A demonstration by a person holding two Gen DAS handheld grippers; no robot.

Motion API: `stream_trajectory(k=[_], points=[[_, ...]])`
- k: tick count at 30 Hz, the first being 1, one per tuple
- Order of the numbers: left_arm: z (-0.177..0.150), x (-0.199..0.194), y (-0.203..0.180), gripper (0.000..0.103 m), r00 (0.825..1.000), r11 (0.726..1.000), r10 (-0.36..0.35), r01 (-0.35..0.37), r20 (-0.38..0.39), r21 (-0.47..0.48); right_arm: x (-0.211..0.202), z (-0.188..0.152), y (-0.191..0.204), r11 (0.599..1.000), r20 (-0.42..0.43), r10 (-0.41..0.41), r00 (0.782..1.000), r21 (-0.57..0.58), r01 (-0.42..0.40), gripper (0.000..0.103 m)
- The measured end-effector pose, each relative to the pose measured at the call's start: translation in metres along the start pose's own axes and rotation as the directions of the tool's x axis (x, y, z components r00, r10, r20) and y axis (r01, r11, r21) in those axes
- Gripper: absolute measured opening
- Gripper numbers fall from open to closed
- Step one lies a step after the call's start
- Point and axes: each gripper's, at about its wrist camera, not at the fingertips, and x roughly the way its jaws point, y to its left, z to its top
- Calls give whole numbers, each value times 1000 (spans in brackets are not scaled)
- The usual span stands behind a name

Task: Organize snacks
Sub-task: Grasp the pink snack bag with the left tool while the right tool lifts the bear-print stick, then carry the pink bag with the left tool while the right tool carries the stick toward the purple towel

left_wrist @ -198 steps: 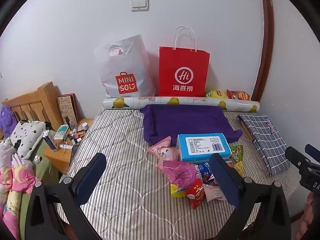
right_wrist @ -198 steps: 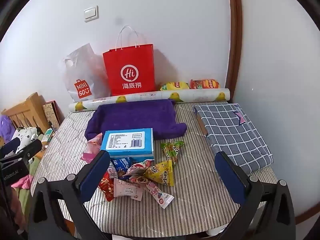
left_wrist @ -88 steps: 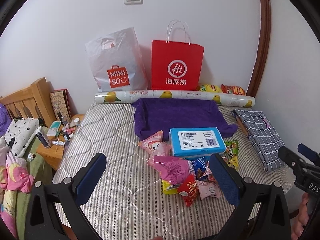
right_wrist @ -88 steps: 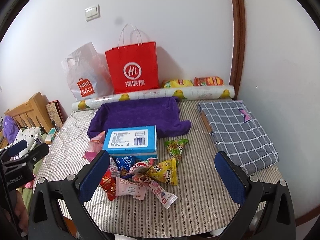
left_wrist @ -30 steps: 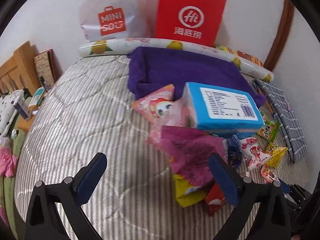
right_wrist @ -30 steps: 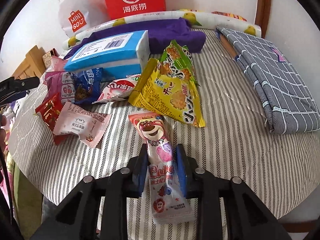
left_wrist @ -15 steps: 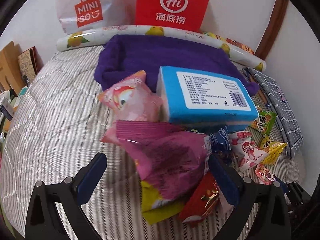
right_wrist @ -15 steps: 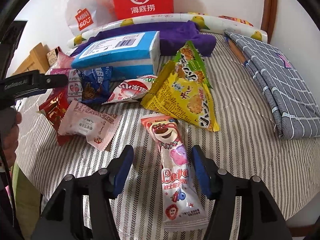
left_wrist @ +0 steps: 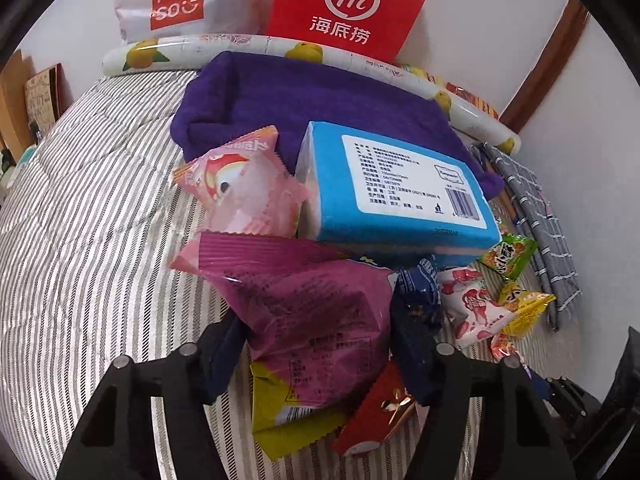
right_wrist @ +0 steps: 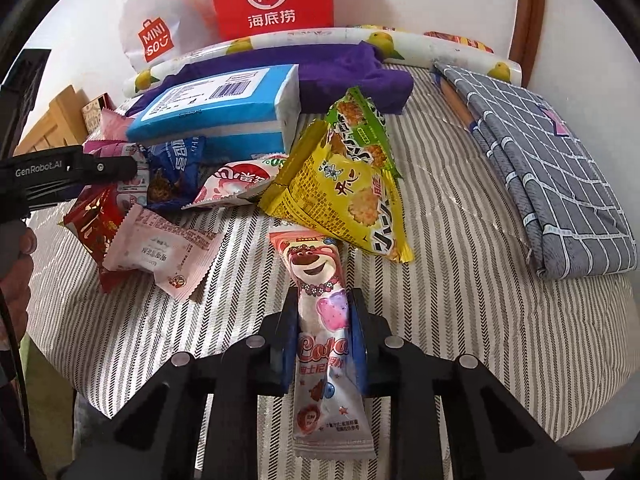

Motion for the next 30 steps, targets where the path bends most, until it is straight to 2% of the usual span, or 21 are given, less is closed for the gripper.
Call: stream_trajectory(k=[7, 12, 19, 30], points=[[0, -31, 13, 62, 1000, 1000, -18, 18, 15, 3, -15, 2, 18, 1000, 15, 18, 1000, -19, -18, 22], [3, -58, 21, 62, 999, 1000, -4, 4, 50, 15, -36, 11, 32, 999, 61, 29, 998, -27, -27, 22], [9, -94, 20, 62, 995, 999, -13, 9, 99, 34, -71, 33, 49, 999, 135, 43, 990, -31, -40, 22], [35, -123, 4, 62, 988, 997, -39, 29, 152, 66, -102, 80, 63, 999, 205, 19, 979, -49, -9, 22]])
